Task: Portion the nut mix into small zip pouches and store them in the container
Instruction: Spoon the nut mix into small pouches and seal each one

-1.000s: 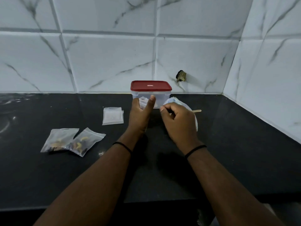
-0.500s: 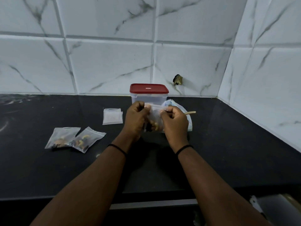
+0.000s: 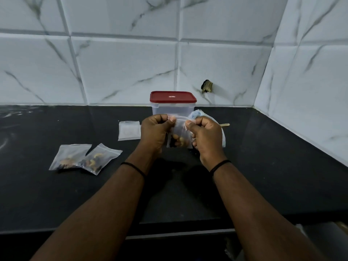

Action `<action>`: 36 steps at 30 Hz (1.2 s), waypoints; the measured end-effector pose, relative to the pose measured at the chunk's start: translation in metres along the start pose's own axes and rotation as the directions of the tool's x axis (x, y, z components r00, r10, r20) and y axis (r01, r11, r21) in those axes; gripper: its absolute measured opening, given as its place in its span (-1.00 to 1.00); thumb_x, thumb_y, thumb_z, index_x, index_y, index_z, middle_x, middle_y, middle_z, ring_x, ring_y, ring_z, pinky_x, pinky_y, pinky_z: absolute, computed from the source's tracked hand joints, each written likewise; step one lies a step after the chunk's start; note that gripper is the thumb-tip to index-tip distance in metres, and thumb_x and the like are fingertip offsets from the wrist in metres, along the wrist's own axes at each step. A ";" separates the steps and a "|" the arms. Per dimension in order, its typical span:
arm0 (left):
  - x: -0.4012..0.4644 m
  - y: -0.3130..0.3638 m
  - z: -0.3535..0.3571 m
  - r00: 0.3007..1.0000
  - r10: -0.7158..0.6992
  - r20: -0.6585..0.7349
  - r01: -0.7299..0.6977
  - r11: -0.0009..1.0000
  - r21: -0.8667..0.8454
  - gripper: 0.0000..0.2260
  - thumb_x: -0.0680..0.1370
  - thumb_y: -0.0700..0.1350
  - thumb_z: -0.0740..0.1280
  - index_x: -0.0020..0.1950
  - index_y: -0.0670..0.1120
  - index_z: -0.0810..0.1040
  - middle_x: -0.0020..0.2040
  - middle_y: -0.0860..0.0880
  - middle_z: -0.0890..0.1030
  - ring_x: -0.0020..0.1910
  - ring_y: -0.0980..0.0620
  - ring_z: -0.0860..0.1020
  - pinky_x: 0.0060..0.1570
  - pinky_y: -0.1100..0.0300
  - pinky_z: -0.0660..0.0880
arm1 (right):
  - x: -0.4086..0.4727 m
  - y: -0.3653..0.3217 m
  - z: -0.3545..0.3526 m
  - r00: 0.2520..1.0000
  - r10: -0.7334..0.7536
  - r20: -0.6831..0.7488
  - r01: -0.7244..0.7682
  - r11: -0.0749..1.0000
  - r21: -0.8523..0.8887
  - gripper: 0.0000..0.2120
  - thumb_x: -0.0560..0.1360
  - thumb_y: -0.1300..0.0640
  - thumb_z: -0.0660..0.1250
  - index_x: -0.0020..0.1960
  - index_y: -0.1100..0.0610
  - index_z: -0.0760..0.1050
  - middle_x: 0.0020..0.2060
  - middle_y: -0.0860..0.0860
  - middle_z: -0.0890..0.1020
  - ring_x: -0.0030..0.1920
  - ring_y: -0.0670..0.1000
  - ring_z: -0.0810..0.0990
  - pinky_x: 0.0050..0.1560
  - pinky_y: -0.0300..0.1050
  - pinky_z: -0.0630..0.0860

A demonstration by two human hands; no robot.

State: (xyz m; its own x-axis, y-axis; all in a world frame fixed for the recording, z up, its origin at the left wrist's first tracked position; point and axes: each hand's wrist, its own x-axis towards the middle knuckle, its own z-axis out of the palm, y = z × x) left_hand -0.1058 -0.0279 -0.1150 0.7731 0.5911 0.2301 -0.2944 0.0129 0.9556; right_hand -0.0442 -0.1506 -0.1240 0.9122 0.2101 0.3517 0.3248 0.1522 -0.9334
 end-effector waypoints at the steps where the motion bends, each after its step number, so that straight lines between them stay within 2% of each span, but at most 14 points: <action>1: 0.001 0.001 -0.001 1.000 -0.009 -0.006 0.009 1.000 -0.022 -0.93 0.56 -0.24 0.39 -0.10 -0.22 0.63 -0.27 -0.06 0.67 -0.32 0.07 0.64 -0.33 0.19 0.57 | 0.000 -0.002 -0.001 1.000 0.012 0.011 -0.013 1.000 0.017 -0.87 0.50 0.21 0.44 -0.19 0.25 0.58 -0.47 0.01 0.46 -0.46 -0.07 0.34 -0.43 -0.19 0.33; 5: 0.000 0.005 -0.006 0.998 -0.018 -0.054 0.015 0.998 -0.069 -0.85 0.51 -0.28 0.44 -0.03 -0.37 0.61 -0.26 -0.14 0.66 -0.39 0.09 0.61 -0.40 0.28 0.52 | -0.002 -0.005 -0.004 0.998 0.055 0.014 -0.056 0.995 0.080 -0.90 0.54 0.18 0.42 -0.15 0.05 0.63 -0.47 -0.01 0.49 -0.49 -0.11 0.36 -0.49 -0.26 0.34; 10: -0.013 0.013 -0.008 0.997 0.022 -0.071 -0.022 1.000 0.005 -0.88 0.51 -0.29 0.43 -0.20 -0.29 0.57 -0.33 -0.11 0.60 -0.46 0.15 0.55 -0.44 0.32 0.48 | -0.003 0.002 -0.002 0.996 -0.039 -0.078 0.036 0.998 -0.044 -0.90 0.45 0.07 0.50 -0.17 0.10 0.70 -0.42 -0.14 0.61 -0.35 -0.10 0.51 -0.15 -0.04 0.53; 14: -0.026 0.020 -0.031 0.989 0.054 -0.138 -0.045 0.997 0.067 -0.86 0.54 -0.26 0.41 -0.21 -0.22 0.58 -0.36 -0.09 0.61 -0.43 0.05 0.58 -0.42 0.23 0.51 | -0.023 -0.009 0.019 0.984 -0.180 -0.019 0.175 0.973 -0.150 -0.87 0.50 0.15 0.46 -0.22 0.12 0.65 -0.38 -0.09 0.63 -0.33 -0.20 0.55 -0.20 -0.30 0.52; 17: -0.035 0.028 -0.061 0.980 0.030 -0.198 0.006 0.984 0.177 -0.83 0.56 -0.24 0.40 -0.23 -0.21 0.59 -0.45 -0.07 0.57 -0.53 0.06 0.50 -0.50 0.22 0.47 | -0.044 -0.012 0.057 0.999 0.023 0.038 -0.021 0.999 -0.049 -0.83 0.48 0.16 0.39 -0.29 0.10 0.58 -0.40 -0.03 0.60 -0.35 -0.04 0.53 -0.29 -0.12 0.50; 19: -0.040 0.030 -0.089 0.972 0.023 -0.236 0.046 0.959 0.281 -0.80 0.56 -0.22 0.39 -0.27 -0.22 0.57 -0.49 -0.06 0.53 -0.59 0.09 0.46 -0.55 0.25 0.41 | -0.055 -0.012 0.077 0.978 0.168 0.127 -0.166 0.986 -0.028 -0.82 0.48 0.18 0.36 -0.30 0.17 0.56 -0.42 0.06 0.57 -0.41 -0.01 0.47 -0.43 -0.15 0.40; 21: -0.043 0.027 -0.117 0.963 0.027 -0.268 0.079 0.924 0.375 -0.80 0.52 -0.16 0.44 -0.24 -0.24 0.59 -0.43 -0.15 0.58 -0.53 0.01 0.50 -0.48 0.14 0.48 | -0.063 -0.012 0.091 0.935 0.263 0.239 -0.254 0.965 -0.069 -0.83 0.47 0.21 0.36 -0.29 0.19 0.56 -0.39 0.12 0.58 -0.45 -0.01 0.46 -0.52 -0.19 0.35; 23: -0.045 0.024 -0.140 0.959 0.028 -0.284 0.121 0.861 0.493 -0.82 0.46 -0.07 0.49 -0.21 -0.19 0.65 -0.33 -0.19 0.66 -0.40 -0.07 0.57 -0.32 -0.06 0.58 | -0.068 -0.009 0.103 0.893 0.320 0.316 -0.290 0.947 -0.140 -0.86 0.43 0.23 0.37 -0.31 0.18 0.55 -0.38 0.14 0.61 -0.49 -0.04 0.45 -0.54 -0.21 0.32; 24: -0.046 0.023 -0.147 0.959 0.032 -0.283 0.137 0.820 0.556 -0.82 0.46 -0.06 0.50 -0.20 -0.17 0.67 -0.30 -0.18 0.67 -0.37 -0.06 0.58 -0.26 -0.07 0.60 | -0.069 -0.007 0.109 0.883 0.335 0.330 -0.283 0.939 -0.196 -0.87 0.42 0.23 0.39 -0.31 0.18 0.55 -0.37 0.15 0.63 -0.50 -0.05 0.46 -0.55 -0.22 0.32; 27: -0.044 0.024 -0.155 0.958 0.074 -0.276 0.148 0.697 0.701 -0.87 0.49 -0.05 0.49 -0.21 -0.07 0.67 -0.29 -0.04 0.68 -0.26 -0.01 0.65 -0.20 0.06 0.57 | -0.063 0.002 0.122 0.896 0.315 0.314 -0.167 0.892 -0.419 -0.85 0.39 0.13 0.44 -0.32 0.16 0.59 -0.38 0.10 0.69 -0.44 0.03 0.61 -0.51 -0.14 0.48; 29: -0.040 0.025 -0.156 0.961 0.077 -0.266 0.174 0.580 0.796 -0.84 0.48 0.00 0.49 -0.26 0.00 0.61 -0.30 0.07 0.62 -0.19 -0.01 0.64 -0.22 0.15 0.50 | -0.056 0.005 0.126 0.909 0.273 0.315 -0.060 0.833 -0.550 -0.84 0.35 0.04 0.45 -0.28 0.14 0.64 -0.37 0.03 0.69 -0.31 0.05 0.68 -0.29 -0.04 0.64; 31: -0.035 0.024 -0.157 0.957 0.068 -0.283 0.218 0.477 0.852 -0.81 0.46 0.05 0.49 -0.26 0.01 0.57 -0.27 0.08 0.59 -0.12 -0.02 0.62 -0.20 0.17 0.43 | -0.051 0.009 0.128 0.915 0.235 0.328 0.035 0.763 -0.646 -0.80 0.37 -0.03 0.45 -0.20 0.11 0.65 -0.31 -0.01 0.68 -0.23 0.03 0.66 -0.20 -0.07 0.61; 33: -0.032 0.021 -0.156 0.951 0.092 -0.296 0.236 0.406 0.883 -0.82 0.45 0.08 0.49 -0.12 0.02 0.59 -0.13 0.03 0.61 -0.03 -0.04 0.60 -0.14 0.15 0.43 | -0.047 0.012 0.129 0.928 0.196 0.317 0.080 0.727 -0.682 -0.76 0.44 -0.09 0.40 -0.17 0.10 0.62 -0.28 -0.02 0.65 -0.22 0.01 0.63 -0.26 -0.15 0.51; 36: -0.029 0.018 -0.151 0.949 0.180 -0.257 0.192 0.315 0.929 -0.69 0.45 0.12 0.48 0.11 0.01 0.57 0.12 -0.04 0.54 0.06 -0.09 0.58 -0.08 0.12 0.44 | -0.035 0.017 0.128 0.966 0.100 0.236 0.069 0.784 -0.617 -0.74 0.51 -0.04 0.32 -0.24 0.11 0.58 -0.33 0.00 0.62 -0.25 0.01 0.61 -0.31 -0.14 0.48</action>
State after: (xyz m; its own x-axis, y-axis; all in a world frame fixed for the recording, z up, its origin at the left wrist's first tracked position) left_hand -0.2190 0.0771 -0.1319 0.5365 0.7710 0.3432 0.5778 -0.6319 0.5165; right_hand -0.1027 -0.0318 -0.1437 0.8553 0.4466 0.2629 0.4720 -0.4620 -0.7508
